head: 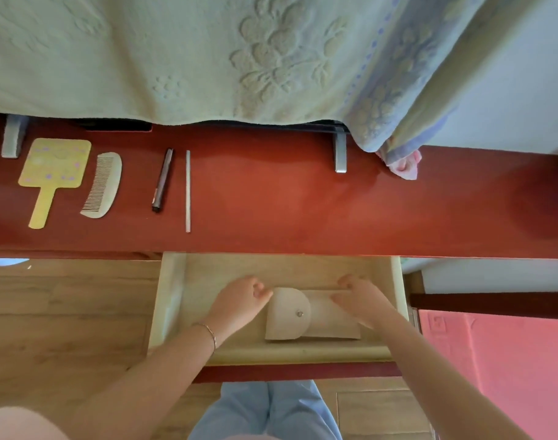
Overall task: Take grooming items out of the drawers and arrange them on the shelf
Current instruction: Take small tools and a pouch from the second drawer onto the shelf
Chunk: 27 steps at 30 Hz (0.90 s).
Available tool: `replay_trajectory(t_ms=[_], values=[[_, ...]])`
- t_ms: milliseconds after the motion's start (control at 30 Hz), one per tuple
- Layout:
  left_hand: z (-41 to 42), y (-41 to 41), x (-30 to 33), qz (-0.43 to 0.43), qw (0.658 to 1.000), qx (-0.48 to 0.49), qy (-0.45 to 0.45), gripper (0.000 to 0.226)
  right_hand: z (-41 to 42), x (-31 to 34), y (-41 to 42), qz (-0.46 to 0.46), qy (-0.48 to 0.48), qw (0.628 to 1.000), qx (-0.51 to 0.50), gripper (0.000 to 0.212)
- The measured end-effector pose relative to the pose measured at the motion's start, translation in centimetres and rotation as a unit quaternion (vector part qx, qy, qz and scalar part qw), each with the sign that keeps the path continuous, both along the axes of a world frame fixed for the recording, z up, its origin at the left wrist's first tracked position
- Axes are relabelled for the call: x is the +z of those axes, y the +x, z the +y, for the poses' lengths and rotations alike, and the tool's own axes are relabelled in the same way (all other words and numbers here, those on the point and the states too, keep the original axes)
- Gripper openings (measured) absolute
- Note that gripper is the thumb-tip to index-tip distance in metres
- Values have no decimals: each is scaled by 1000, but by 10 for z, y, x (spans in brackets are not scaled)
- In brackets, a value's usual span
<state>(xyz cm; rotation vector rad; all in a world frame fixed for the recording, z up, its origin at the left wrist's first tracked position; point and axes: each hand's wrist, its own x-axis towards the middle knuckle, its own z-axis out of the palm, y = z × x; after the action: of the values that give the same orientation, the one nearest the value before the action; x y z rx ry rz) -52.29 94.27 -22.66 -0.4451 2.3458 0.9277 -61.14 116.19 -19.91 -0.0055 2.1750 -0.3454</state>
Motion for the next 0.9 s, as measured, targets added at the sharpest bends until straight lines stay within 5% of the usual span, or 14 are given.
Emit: replay_trajectory(t_ms=[133, 233, 400, 567, 700, 900], values=[[15, 2, -22, -104, 983, 115, 102, 22, 8, -25, 13, 17, 43, 997, -58, 59], [25, 1, -19, -94, 972, 176, 121, 7, 10, -30, 15, 25, 32, 992, -122, 54], [21, 2, -11, -80, 971, 191, 117, 13, 16, -32, 11, 37, -16, 983, -180, 46], [4, 11, 31, 46, 975, 166, 142, 18, 23, -9, 8, 12, -120, 981, -154, 8], [-10, 11, 71, 182, 962, 155, 133, 18, 18, 25, 0, -37, -217, 964, -151, 10], [-42, -59, 120, 359, 920, 156, -13, 20, -20, 67, -13, -59, -333, 922, -191, 9]])
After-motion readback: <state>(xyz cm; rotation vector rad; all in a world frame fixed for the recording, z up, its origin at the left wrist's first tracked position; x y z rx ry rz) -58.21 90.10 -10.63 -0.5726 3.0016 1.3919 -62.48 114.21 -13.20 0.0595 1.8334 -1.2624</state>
